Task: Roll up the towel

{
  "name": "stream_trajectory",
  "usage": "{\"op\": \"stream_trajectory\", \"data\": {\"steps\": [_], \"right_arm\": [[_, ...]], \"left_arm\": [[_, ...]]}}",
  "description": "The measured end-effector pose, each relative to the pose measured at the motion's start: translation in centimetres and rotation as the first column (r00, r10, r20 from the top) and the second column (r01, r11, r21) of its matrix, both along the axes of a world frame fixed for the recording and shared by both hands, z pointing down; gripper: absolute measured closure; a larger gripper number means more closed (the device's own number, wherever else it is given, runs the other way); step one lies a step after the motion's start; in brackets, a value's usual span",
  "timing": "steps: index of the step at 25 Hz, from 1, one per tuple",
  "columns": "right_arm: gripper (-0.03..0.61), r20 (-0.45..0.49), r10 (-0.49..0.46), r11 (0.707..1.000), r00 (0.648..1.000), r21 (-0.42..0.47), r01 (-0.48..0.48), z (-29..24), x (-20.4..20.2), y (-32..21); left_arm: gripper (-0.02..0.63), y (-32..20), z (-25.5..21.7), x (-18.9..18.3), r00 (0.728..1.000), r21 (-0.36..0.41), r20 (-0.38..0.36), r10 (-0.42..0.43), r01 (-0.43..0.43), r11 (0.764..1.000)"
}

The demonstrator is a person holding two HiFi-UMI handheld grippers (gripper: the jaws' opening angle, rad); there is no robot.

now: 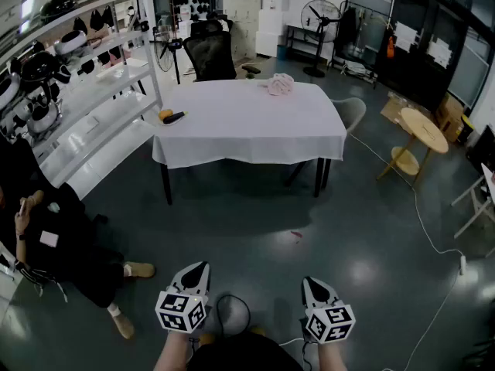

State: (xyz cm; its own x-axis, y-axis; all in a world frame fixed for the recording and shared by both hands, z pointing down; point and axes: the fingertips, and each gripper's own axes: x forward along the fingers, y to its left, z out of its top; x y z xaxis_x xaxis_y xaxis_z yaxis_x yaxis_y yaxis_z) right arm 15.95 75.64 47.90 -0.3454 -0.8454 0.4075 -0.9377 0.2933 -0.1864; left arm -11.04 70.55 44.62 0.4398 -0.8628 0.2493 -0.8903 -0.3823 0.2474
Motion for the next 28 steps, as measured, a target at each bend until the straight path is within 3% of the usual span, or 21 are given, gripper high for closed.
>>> {"op": "stream_trajectory", "data": {"steps": [6,11,16,19,22,28], "right_arm": [[0.572,-0.026,0.015,1.0,1.0,0.002,-0.015,0.3,-6.2,8.9],[0.571,0.036,0.051,0.998,0.998,0.044,-0.053,-1.6,-11.6,16.1],[0.571,-0.014,-0.001,0.997,1.0,0.077,0.002,-4.3,-12.4,19.8],[0.571,-0.045,-0.011,0.995,0.999,0.102,0.016,-5.1,-11.8,20.4],[0.571,-0.053,-0.01,0.995,0.999,0.101,0.015,-5.0,-11.8,21.0],[0.571,-0.098,-0.09,0.989,0.991,0.112,0.101,-5.2,-12.3,22.2]], "left_arm": [[0.601,9.0,-0.6,-7.5,1.0,0.028,0.004,0.004,-0.004,1.0],[0.601,15.4,-1.3,-12.0,0.997,0.024,0.034,0.063,-0.064,0.998],[0.601,18.8,-3.0,-15.9,0.999,0.06,0.052,0.008,-0.011,0.998],[0.601,20.2,-3.8,-15.3,1.0,0.09,0.03,0.006,-0.008,0.996],[0.601,21.5,-4.5,-13.6,0.998,0.116,0.056,0.012,-0.019,0.993],[0.601,23.7,-5.1,-10.0,0.999,0.129,0.018,0.039,-0.041,0.991]]}}
